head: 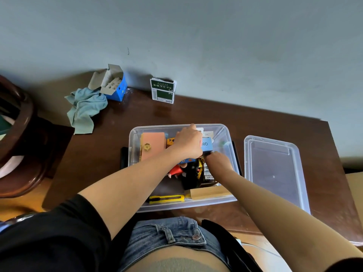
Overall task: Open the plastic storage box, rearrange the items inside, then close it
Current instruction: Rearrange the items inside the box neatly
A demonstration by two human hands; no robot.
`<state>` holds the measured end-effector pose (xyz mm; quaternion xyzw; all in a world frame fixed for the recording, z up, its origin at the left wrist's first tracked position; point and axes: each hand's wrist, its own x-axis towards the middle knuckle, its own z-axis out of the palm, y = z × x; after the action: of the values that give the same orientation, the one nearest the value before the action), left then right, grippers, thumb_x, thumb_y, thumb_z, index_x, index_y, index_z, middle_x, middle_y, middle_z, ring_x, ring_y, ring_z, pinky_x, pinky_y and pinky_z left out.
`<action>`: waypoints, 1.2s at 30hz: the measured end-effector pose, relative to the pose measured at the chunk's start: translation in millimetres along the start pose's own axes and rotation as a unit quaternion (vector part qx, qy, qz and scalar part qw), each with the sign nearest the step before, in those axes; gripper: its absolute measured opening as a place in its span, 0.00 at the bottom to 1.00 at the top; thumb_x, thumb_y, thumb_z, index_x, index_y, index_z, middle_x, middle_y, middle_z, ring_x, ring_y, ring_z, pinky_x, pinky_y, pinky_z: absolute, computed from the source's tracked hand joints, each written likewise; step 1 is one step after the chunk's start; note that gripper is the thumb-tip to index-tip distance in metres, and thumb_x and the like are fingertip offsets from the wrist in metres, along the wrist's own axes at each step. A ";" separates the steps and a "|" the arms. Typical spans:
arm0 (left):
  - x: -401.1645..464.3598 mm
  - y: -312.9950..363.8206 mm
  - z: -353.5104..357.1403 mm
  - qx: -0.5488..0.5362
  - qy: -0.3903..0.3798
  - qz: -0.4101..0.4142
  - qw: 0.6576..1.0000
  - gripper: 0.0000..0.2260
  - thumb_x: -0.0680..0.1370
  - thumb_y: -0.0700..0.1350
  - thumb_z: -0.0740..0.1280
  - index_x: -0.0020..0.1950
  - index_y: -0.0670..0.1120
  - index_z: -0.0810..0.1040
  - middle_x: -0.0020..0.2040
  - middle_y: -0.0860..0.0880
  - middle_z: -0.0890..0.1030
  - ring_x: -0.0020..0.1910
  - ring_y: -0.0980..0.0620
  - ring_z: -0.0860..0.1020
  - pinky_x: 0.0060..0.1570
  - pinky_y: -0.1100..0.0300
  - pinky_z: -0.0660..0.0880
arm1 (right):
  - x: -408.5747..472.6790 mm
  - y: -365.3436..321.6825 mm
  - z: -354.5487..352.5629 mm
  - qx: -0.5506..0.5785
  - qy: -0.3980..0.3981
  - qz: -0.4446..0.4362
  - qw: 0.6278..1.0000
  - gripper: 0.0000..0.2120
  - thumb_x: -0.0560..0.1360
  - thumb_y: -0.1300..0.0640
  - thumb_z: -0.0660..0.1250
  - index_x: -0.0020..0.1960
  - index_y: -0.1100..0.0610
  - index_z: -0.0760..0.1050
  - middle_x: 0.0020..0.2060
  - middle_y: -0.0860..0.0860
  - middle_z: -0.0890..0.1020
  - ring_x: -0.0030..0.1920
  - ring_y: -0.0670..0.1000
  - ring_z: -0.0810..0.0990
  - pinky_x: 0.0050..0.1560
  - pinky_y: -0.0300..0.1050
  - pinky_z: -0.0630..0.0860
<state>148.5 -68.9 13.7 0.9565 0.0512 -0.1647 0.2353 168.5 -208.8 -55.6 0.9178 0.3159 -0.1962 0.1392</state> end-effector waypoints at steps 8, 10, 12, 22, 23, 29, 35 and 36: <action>1.5 3.4 -0.6 0.047 0.003 0.003 0.999 0.15 0.70 0.42 0.72 0.55 0.42 0.76 0.55 0.43 0.69 0.53 0.44 0.72 0.46 0.54 0.67 | 3.9 -1.3 2.3 -0.027 0.004 -0.012 1.000 0.14 0.74 0.71 0.61 0.57 0.61 0.76 0.50 0.55 0.80 0.53 0.54 0.78 0.42 0.42 0.70; 2.1 2.5 -0.3 0.042 0.004 -0.001 0.999 0.14 0.70 0.42 0.72 0.55 0.42 0.77 0.55 0.43 0.69 0.53 0.44 0.72 0.46 0.54 0.67 | 4.1 -0.3 2.6 -0.027 0.009 -0.008 1.000 0.15 0.74 0.71 0.61 0.59 0.63 0.76 0.51 0.57 0.79 0.53 0.56 0.77 0.44 0.44 0.73; 2.7 1.8 0.3 0.038 0.007 0.000 0.999 0.13 0.70 0.42 0.71 0.54 0.42 0.77 0.55 0.43 0.69 0.53 0.44 0.72 0.47 0.53 0.68 | 4.0 0.4 2.3 -0.030 0.013 -0.009 0.999 0.15 0.74 0.72 0.62 0.59 0.64 0.76 0.51 0.59 0.79 0.53 0.57 0.77 0.45 0.45 0.75; 3.8 1.2 4.2 0.041 0.014 -0.002 0.999 0.14 0.70 0.42 0.72 0.55 0.42 0.77 0.54 0.44 0.70 0.53 0.44 0.73 0.49 0.52 0.72 | 0.8 -3.5 3.5 0.011 0.002 0.000 1.000 0.14 0.76 0.70 0.60 0.61 0.65 0.73 0.56 0.59 0.76 0.57 0.56 0.75 0.52 0.47 0.75; 3.8 1.2 4.2 0.044 0.012 -0.001 0.999 0.15 0.70 0.42 0.72 0.55 0.42 0.77 0.54 0.44 0.69 0.53 0.44 0.73 0.49 0.52 0.72 | -0.9 -3.3 2.9 0.010 0.004 -0.003 1.000 0.14 0.76 0.70 0.60 0.61 0.65 0.74 0.56 0.58 0.76 0.56 0.56 0.75 0.51 0.46 0.75; 3.6 4.9 -3.0 0.069 -0.002 0.008 0.998 0.18 0.71 0.42 0.72 0.58 0.44 0.72 0.55 0.44 0.70 0.51 0.43 0.74 0.43 0.53 0.67 | -4.1 -2.9 -1.2 0.007 0.004 0.005 1.000 0.13 0.75 0.71 0.60 0.57 0.63 0.76 0.52 0.57 0.79 0.51 0.55 0.79 0.43 0.43 0.74; 7.8 9.7 -13.2 0.150 -0.025 0.009 0.988 0.19 0.71 0.42 0.71 0.61 0.47 0.72 0.55 0.47 0.73 0.52 0.45 0.76 0.43 0.55 0.65 | 3.9 -6.7 -9.1 0.016 -0.012 0.040 0.999 0.13 0.74 0.72 0.60 0.53 0.61 0.77 0.49 0.54 0.81 0.49 0.53 0.81 0.38 0.41 0.70; 8.3 10.1 -14.8 0.158 -0.025 0.001 0.987 0.17 0.71 0.42 0.71 0.59 0.47 0.73 0.55 0.47 0.74 0.52 0.45 0.76 0.44 0.54 0.65 | 4.5 -6.6 -8.0 0.017 -0.008 0.042 0.999 0.13 0.74 0.72 0.60 0.53 0.61 0.77 0.50 0.54 0.81 0.49 0.53 0.81 0.38 0.41 0.71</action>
<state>162.4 -70.7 27.5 0.9773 0.0174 -0.1940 0.0827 169.7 -198.4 -51.4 0.9309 0.2727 -0.2029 0.1339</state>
